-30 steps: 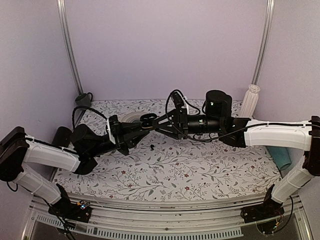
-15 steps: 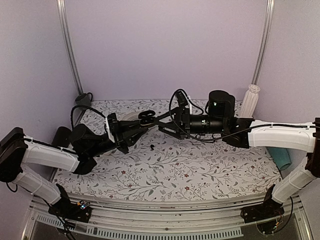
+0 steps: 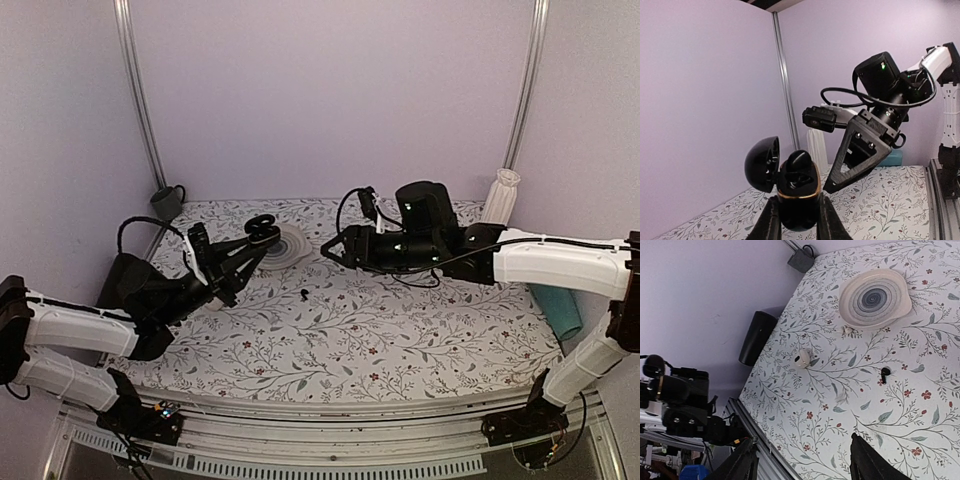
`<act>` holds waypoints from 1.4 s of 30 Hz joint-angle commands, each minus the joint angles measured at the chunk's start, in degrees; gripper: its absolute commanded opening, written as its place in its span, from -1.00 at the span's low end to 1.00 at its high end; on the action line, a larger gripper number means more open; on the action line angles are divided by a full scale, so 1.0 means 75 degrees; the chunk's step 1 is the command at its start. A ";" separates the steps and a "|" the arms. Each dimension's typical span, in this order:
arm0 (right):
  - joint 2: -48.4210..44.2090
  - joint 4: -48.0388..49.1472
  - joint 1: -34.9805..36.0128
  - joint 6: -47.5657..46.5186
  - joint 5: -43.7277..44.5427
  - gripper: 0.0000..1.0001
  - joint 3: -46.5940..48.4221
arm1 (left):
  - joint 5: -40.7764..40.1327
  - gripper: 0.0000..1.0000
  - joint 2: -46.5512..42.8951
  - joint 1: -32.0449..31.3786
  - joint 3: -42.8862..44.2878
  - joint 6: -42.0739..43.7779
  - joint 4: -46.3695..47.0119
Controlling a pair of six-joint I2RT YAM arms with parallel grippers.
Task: Insert the wireless bluetooth earbuds into the charging case
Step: Move the left earbud to the center of the board.
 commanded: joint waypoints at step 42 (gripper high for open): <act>0.7714 -0.4045 0.0115 -0.2051 0.2874 -0.23 0.6824 | -0.0633 -1.00 -0.3651 0.0559 -0.1450 -0.0540 -0.1990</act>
